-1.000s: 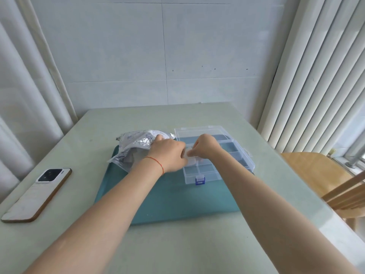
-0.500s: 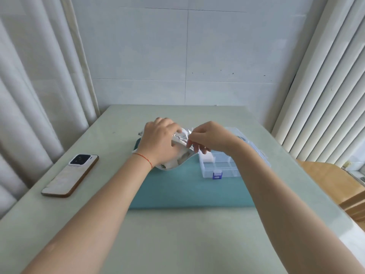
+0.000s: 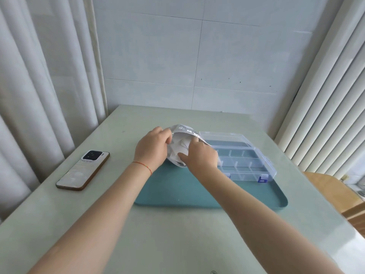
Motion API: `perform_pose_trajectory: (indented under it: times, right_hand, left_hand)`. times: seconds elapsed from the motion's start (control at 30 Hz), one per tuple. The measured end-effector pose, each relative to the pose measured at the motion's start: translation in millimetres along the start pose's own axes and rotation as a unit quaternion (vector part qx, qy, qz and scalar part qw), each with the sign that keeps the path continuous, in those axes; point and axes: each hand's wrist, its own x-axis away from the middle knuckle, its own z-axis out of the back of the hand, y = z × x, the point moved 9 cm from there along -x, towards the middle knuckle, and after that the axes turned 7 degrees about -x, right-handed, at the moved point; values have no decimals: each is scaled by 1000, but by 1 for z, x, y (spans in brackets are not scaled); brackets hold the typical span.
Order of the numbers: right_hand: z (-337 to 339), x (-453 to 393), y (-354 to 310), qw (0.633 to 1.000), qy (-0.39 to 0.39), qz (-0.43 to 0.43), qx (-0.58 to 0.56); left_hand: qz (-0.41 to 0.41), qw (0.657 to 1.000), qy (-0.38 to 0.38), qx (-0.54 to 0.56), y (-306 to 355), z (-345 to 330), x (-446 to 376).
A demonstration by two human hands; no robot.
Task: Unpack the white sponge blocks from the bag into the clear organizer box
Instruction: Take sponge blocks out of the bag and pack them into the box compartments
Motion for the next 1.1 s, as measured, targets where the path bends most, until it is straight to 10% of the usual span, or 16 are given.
perform_pose_trajectory:
  times: [0.67, 0.87, 1.1]
  right_hand:
    - [6, -17, -13, 984, 78, 91, 129]
    - [22, -8, -12, 962, 187, 157, 124]
    - [42, 19, 39, 978, 152, 109, -96]
  left_hand:
    - [46, 999, 4, 4, 2, 1, 2]
    - [130, 949, -248, 142, 22, -49, 30]
    - [235, 907, -186, 295, 9, -61, 39]
